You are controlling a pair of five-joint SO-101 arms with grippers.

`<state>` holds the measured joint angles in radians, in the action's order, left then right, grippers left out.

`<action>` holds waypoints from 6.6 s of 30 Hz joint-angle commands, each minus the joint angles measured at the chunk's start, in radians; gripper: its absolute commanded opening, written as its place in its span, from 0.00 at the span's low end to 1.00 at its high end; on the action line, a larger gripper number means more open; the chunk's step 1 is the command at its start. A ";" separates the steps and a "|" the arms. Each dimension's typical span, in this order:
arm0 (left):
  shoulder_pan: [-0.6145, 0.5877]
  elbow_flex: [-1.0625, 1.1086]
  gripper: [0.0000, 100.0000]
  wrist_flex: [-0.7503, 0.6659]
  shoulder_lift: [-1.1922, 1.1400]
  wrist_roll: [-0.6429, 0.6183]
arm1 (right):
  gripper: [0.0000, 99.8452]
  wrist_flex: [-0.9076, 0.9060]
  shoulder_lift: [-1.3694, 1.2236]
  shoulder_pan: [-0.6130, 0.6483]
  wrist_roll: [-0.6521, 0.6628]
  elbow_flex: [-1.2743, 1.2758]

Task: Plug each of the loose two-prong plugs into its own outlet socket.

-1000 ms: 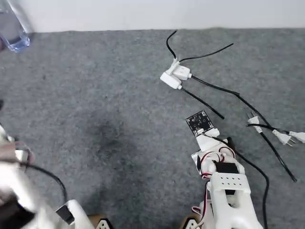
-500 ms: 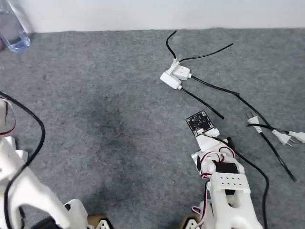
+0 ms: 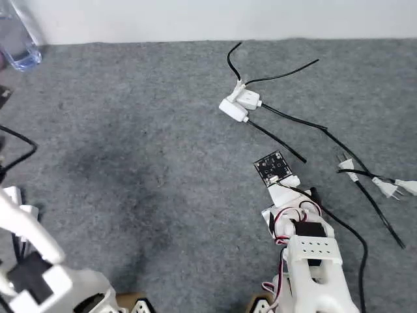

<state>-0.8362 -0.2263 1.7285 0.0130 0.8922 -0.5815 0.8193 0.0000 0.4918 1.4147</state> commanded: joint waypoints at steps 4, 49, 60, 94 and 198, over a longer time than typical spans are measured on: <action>-0.018 -0.021 0.08 0.026 -0.176 0.008 | 0.34 0.016 0.019 0.005 -0.009 0.002; -0.092 0.059 0.15 -0.077 -0.416 -0.037 | 0.34 0.016 0.019 0.030 -0.009 0.003; -0.110 0.232 0.15 -0.259 -0.417 -0.037 | 0.34 0.016 0.019 0.030 -0.009 0.003; 0.201 0.047 0.01 -0.189 -0.408 -0.480 | 0.34 0.016 0.019 0.030 -0.009 0.003; 1.292 0.792 0.02 -0.706 0.034 -0.212 | 0.34 0.154 0.010 -0.048 -0.046 0.005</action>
<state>0.4618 0.5992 1.0319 0.0130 0.6682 -0.4480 0.8193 -0.0414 0.4549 1.4254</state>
